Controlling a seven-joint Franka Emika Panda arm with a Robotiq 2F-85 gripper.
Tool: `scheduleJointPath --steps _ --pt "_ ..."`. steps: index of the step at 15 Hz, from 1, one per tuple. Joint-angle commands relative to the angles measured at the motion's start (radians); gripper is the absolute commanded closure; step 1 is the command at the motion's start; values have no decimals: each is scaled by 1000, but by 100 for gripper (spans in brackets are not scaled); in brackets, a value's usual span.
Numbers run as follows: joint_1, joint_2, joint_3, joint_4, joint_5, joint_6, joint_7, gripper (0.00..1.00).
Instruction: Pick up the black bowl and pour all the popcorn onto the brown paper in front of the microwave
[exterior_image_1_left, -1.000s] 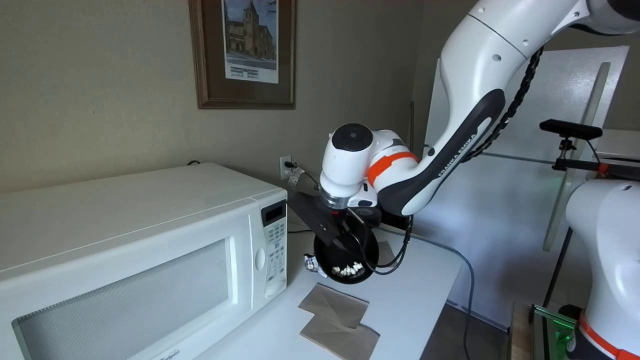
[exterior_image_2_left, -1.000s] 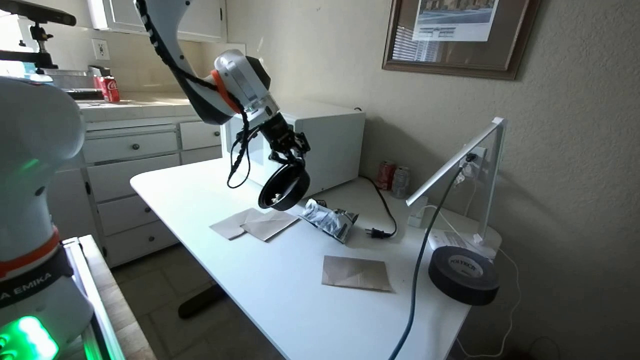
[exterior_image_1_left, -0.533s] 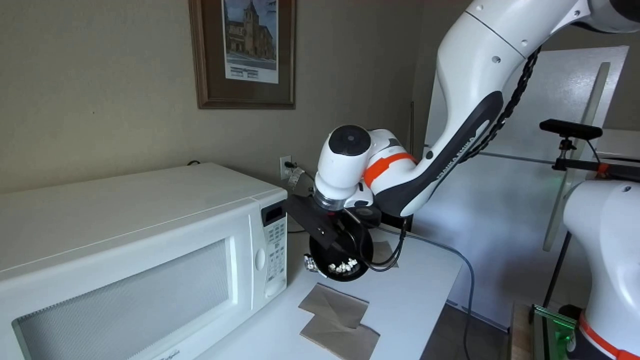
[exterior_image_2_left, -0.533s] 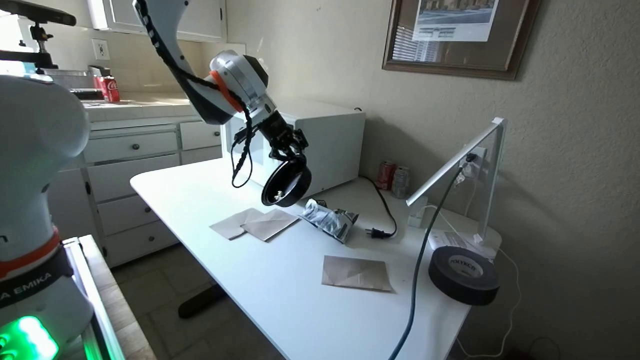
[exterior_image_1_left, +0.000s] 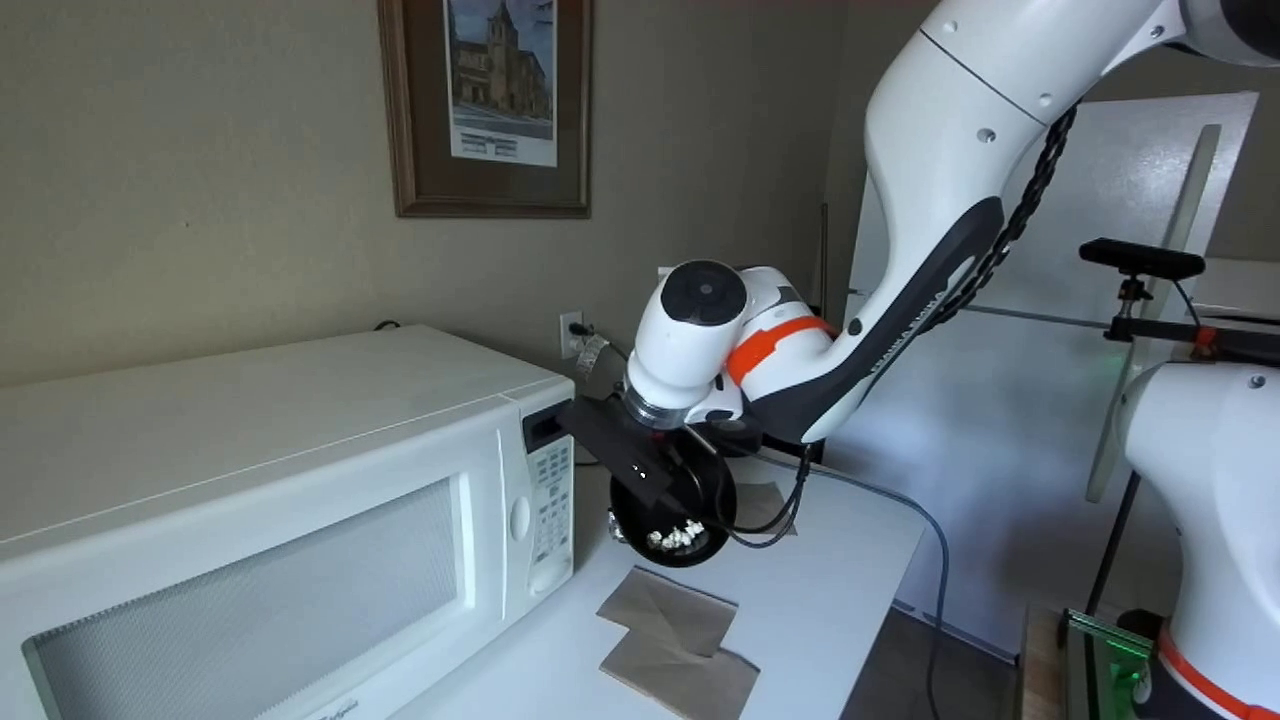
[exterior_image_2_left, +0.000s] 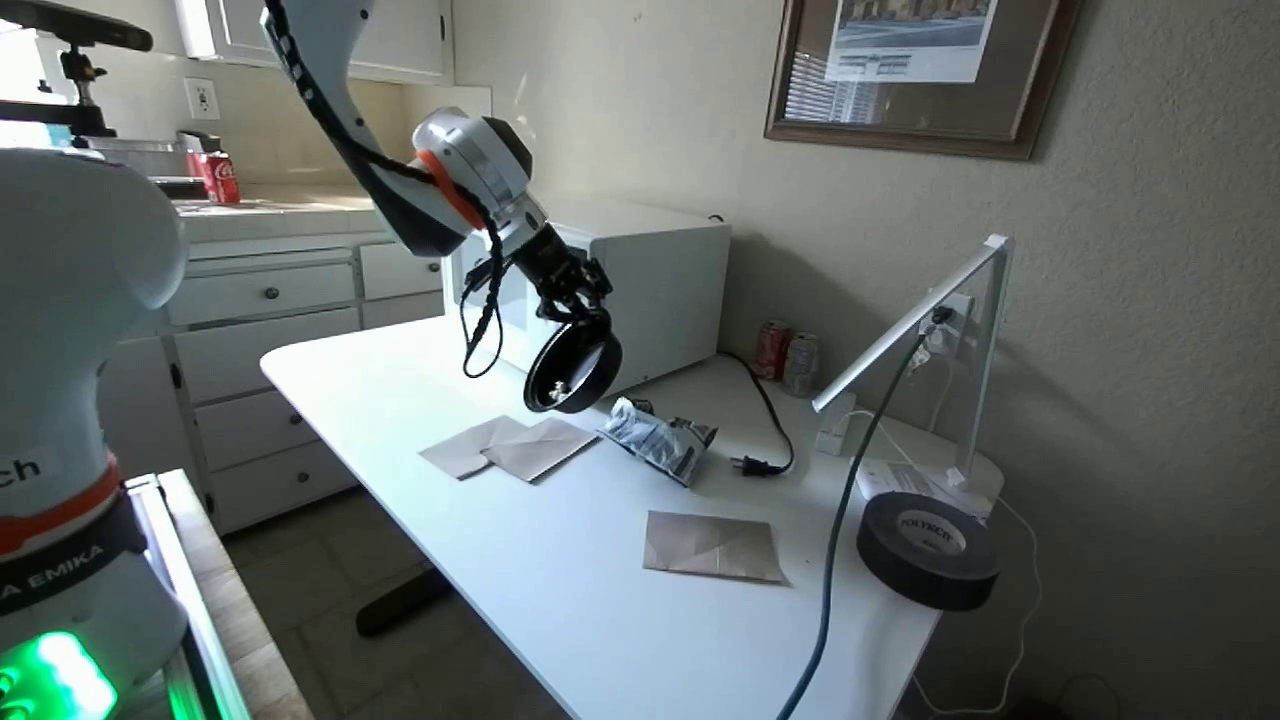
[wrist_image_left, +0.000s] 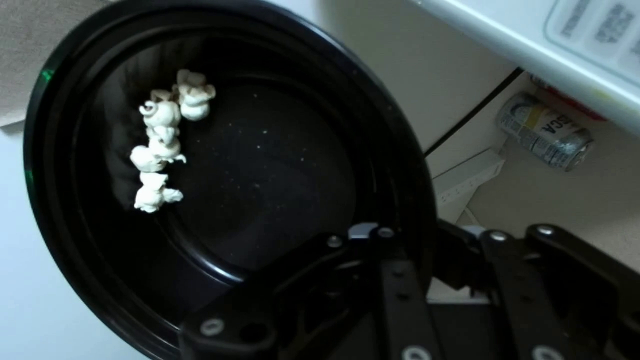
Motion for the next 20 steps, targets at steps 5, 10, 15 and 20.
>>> scheduleJointPath --steps 5,10,15,20 --pt "295 358 -324 -80 243 330 25 99" --pt "347 470 -290 -205 505 402 -71 99" --pt "364 527 -221 -258 876 451 -263 99" --pt "363 610 -148 -273 1200 567 -440 99"
